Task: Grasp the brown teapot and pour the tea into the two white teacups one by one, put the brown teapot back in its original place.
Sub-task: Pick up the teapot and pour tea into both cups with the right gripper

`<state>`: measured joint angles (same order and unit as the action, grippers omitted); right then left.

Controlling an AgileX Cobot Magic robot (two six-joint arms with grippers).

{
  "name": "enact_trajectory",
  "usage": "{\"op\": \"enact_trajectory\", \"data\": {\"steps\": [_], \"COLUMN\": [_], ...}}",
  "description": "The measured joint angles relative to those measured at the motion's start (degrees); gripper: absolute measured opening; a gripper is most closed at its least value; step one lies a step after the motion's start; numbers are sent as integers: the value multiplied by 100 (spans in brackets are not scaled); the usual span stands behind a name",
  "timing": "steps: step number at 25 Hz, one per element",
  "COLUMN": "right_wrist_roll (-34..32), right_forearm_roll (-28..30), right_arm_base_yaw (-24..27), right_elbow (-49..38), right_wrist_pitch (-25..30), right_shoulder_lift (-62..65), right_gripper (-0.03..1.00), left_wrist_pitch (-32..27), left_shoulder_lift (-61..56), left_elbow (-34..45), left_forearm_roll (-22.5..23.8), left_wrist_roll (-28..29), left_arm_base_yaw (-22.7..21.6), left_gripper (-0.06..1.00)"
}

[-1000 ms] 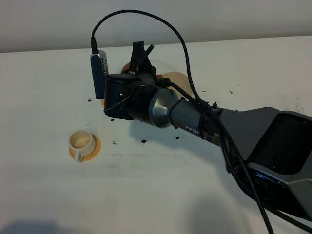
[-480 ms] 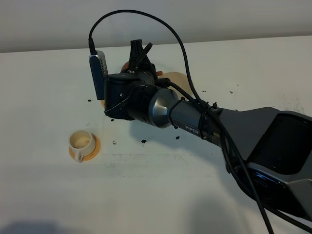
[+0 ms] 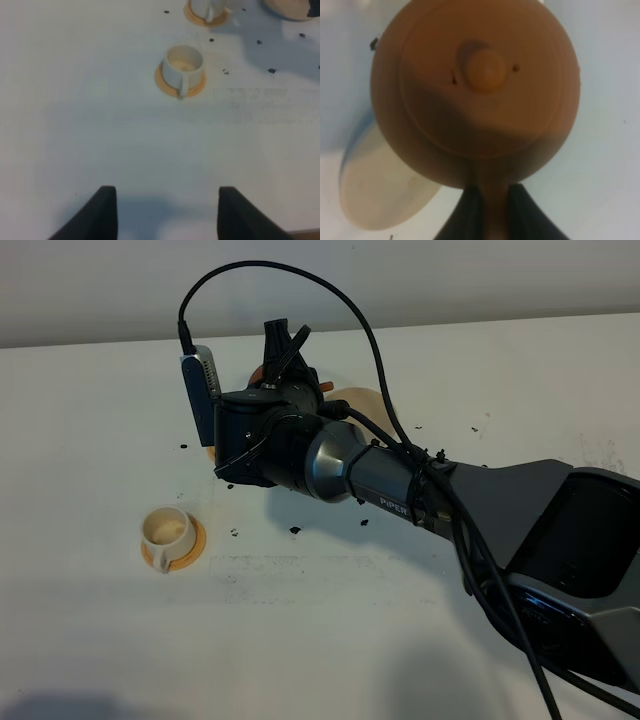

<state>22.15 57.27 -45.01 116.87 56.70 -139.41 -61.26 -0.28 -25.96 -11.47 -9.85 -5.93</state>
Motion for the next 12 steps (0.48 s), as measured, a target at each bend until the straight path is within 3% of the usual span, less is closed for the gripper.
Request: {"op": "enact_trajectory", "data": {"steps": [12], "right_wrist_roll": [91], "right_forearm_roll": [121], "right_arm_base_yaw": [0], "right_elbow": [0], "right_wrist_pitch": [36], "right_shoulder_lift": [0], "right_gripper": [11], "left_wrist_pitch": [0], "left_shoulder_lift": [0], "left_elbow": [0], "left_forearm_roll": [0], "left_wrist_roll": [0], "left_arm_base_yaw": [0], "left_gripper": [44]}}
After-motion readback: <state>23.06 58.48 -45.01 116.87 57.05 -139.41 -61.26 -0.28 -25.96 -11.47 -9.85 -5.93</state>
